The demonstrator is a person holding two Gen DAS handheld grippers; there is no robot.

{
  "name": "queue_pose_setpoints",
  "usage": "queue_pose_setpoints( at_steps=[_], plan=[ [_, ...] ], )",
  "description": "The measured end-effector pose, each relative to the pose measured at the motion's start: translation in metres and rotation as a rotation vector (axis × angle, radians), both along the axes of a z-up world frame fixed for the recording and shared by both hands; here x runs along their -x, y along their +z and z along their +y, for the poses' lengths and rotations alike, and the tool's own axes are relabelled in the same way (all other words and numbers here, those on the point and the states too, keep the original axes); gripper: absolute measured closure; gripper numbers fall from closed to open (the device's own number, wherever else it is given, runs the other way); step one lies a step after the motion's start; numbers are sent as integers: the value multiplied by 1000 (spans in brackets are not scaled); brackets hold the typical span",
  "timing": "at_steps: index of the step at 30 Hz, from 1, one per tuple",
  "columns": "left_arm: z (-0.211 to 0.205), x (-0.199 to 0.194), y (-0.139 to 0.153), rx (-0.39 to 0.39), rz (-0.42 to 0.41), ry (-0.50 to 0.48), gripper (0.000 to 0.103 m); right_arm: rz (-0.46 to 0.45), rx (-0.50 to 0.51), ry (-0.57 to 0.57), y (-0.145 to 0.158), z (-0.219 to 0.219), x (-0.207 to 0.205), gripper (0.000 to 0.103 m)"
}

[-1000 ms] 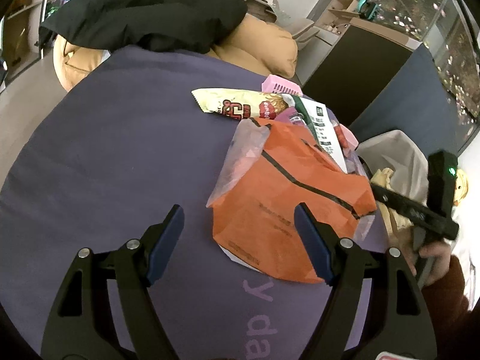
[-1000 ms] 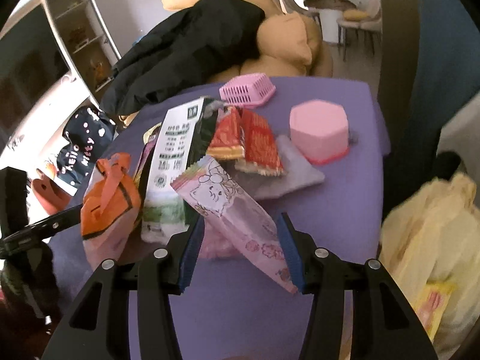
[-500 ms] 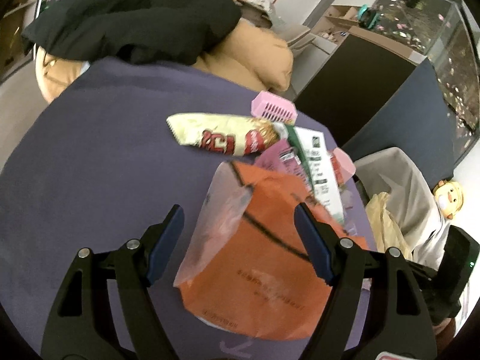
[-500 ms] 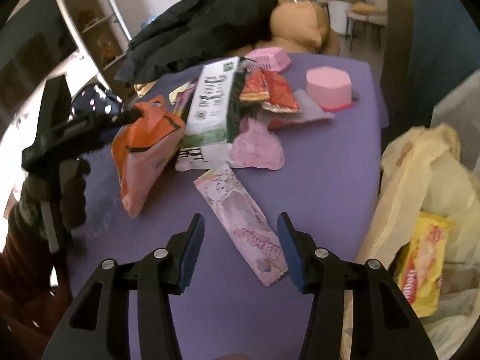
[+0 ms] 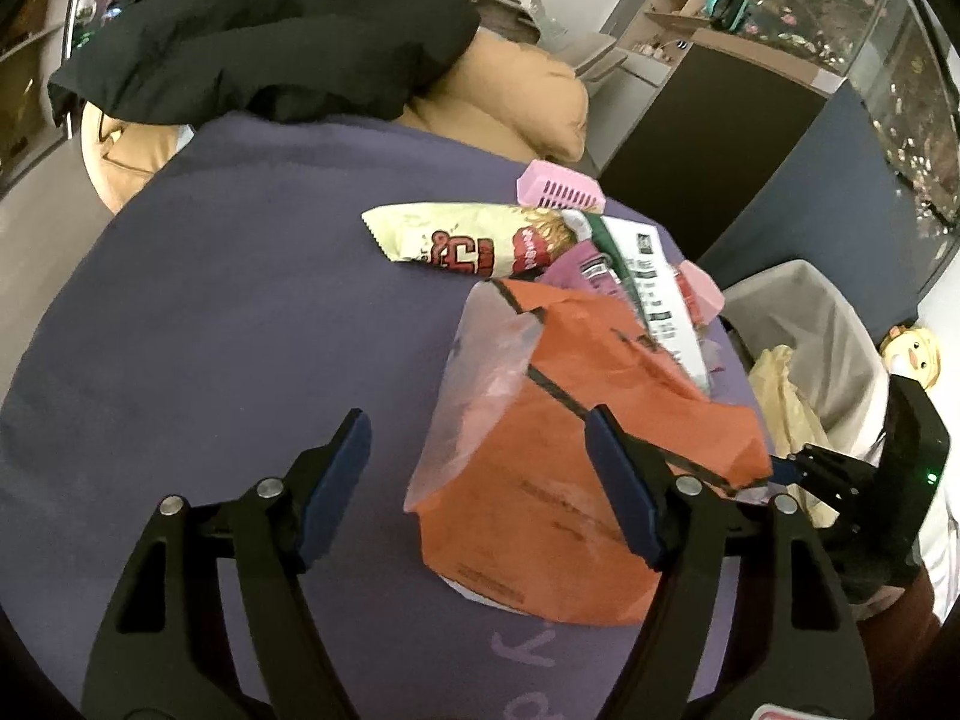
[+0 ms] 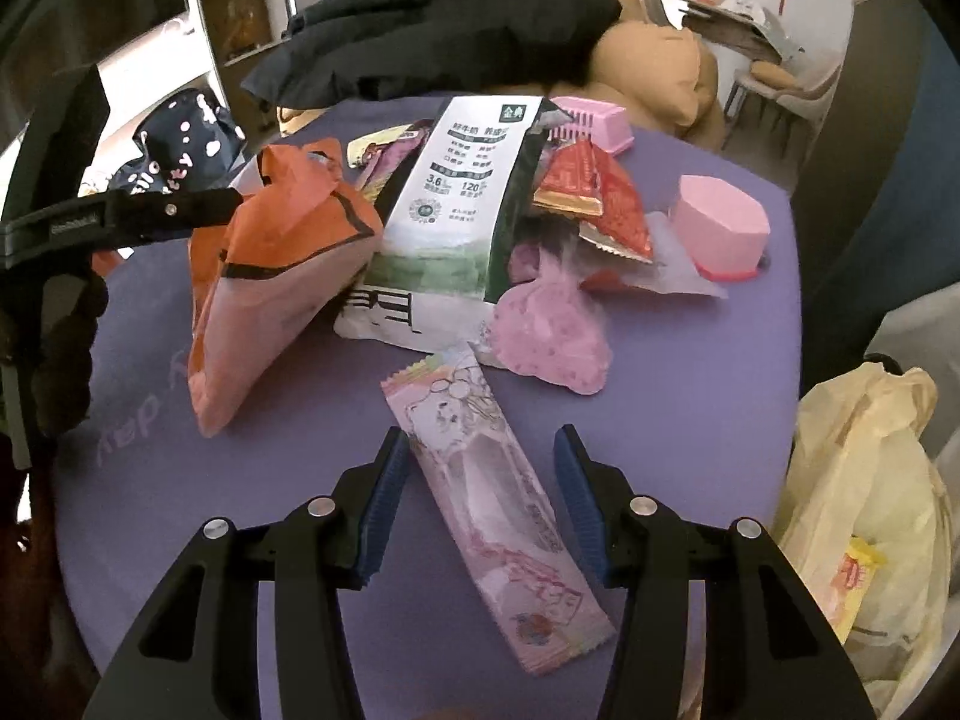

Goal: Collect trash
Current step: 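Grasp the orange plastic bag with the left tool while the right tool grasps the pink candy stick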

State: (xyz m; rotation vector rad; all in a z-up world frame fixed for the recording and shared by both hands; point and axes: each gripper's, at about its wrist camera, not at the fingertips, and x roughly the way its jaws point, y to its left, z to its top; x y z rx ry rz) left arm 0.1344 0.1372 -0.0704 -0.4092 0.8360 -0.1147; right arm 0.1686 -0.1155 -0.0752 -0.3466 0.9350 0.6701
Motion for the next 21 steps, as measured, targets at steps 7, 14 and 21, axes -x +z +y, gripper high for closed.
queue_pose_setpoints(
  at_steps=[7, 14, 21],
  plan=[
    [-9, -13, -10, -46, 51, -31, 64, 37, 32, 47, 2, 5, -3, 49],
    [-6, -2, 3, -39, 13, -20, 84, 44, 53, 15, 5, 8, 1, 70],
    [-7, 10, 27, -53, -55, -12, 85, 35, 18, -32, 24, -11, 14, 87]
  ],
)
